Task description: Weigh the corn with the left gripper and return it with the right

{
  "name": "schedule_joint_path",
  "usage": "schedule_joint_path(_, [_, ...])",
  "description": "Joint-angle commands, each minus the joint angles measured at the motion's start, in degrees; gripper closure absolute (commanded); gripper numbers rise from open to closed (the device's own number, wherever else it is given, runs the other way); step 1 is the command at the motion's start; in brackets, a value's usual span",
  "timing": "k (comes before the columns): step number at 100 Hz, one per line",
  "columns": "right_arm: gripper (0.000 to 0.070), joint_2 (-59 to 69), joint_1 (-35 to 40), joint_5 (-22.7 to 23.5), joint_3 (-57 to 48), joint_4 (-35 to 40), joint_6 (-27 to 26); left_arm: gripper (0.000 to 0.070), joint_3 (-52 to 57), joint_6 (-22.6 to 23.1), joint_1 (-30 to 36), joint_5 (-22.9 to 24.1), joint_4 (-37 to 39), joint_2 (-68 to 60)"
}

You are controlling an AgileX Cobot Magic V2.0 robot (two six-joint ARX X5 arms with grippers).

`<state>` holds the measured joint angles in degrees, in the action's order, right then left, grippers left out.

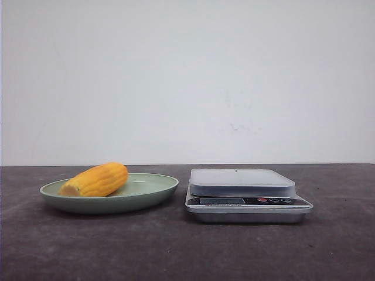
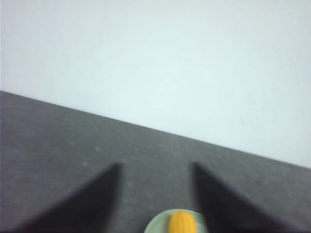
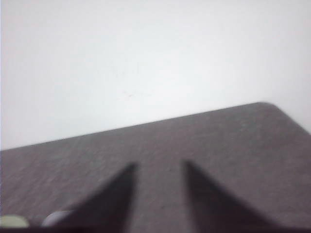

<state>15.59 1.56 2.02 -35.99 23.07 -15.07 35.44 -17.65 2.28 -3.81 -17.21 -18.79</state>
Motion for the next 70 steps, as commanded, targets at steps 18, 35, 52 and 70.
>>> schedule_joint_path(18, [0.0154, 7.08, 0.5, 7.41, -12.39, 6.23, 0.31, 0.0196, 12.33, 4.02, 1.64, -5.62, -5.16, -10.54])
schedule_joint_path(35, [0.0154, 10.64, 2.05, 10.32, -17.97, 7.76, 0.26, 0.0195, 21.64, 5.07, 6.78, -6.16, -5.84, -24.92])
schedule_joint_path(52, [0.0154, 12.68, 3.3, 10.73, -20.31, 9.81, 0.59, 0.0196, 29.48, 6.99, 12.11, -5.62, -9.03, -41.11])
schedule_joint_path(70, [0.0154, 13.2, 3.74, 11.72, -20.31, 10.58, 0.68, 0.0196, 30.75, 7.39, 14.8, -3.82, -9.44, -55.06])
